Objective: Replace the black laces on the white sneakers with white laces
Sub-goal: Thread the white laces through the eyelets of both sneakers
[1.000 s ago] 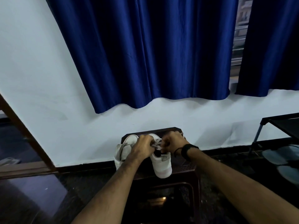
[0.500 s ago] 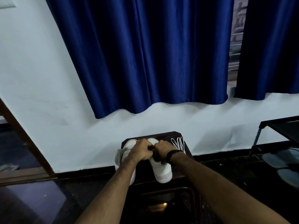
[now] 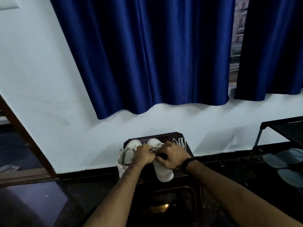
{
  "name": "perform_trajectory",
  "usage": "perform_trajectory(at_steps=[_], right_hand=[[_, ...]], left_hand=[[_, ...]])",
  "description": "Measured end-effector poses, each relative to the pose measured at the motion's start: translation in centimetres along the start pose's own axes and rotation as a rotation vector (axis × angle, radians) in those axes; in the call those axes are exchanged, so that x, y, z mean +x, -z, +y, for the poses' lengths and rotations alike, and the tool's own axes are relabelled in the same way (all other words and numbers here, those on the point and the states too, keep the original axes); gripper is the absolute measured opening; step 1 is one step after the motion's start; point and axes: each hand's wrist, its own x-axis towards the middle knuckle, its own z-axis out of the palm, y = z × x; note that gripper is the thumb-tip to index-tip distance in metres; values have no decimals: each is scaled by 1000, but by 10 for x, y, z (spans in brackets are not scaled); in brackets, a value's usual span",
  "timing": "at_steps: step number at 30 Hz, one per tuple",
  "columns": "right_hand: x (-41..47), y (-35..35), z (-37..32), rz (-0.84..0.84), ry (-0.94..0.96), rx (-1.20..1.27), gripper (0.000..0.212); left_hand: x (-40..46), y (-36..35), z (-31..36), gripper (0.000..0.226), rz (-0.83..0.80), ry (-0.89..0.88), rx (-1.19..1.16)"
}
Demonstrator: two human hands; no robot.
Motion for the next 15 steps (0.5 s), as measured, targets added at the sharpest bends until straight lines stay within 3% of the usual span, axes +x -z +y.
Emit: perform_trajectory(at_steps=[2, 6, 10, 13, 15], right_hand=[[-11, -13, 3, 88, -1, -49, 55], [-8, -53, 10, -184, -138, -78, 80], [15, -72, 20, -301, -212, -85, 101], [19, -60, 19, -294, -216, -100, 92], [12, -53, 22, -176, -171, -53, 81]], left_hand=[[-2, -4, -4, 12, 6, -16, -19], [-2, -8, -7, 19, 21, -53, -26], [-8, -11, 3, 24, -7, -73, 37], [-5, -20, 4, 21, 9, -67, -8], [-1, -24, 4, 20, 39, -44, -60]])
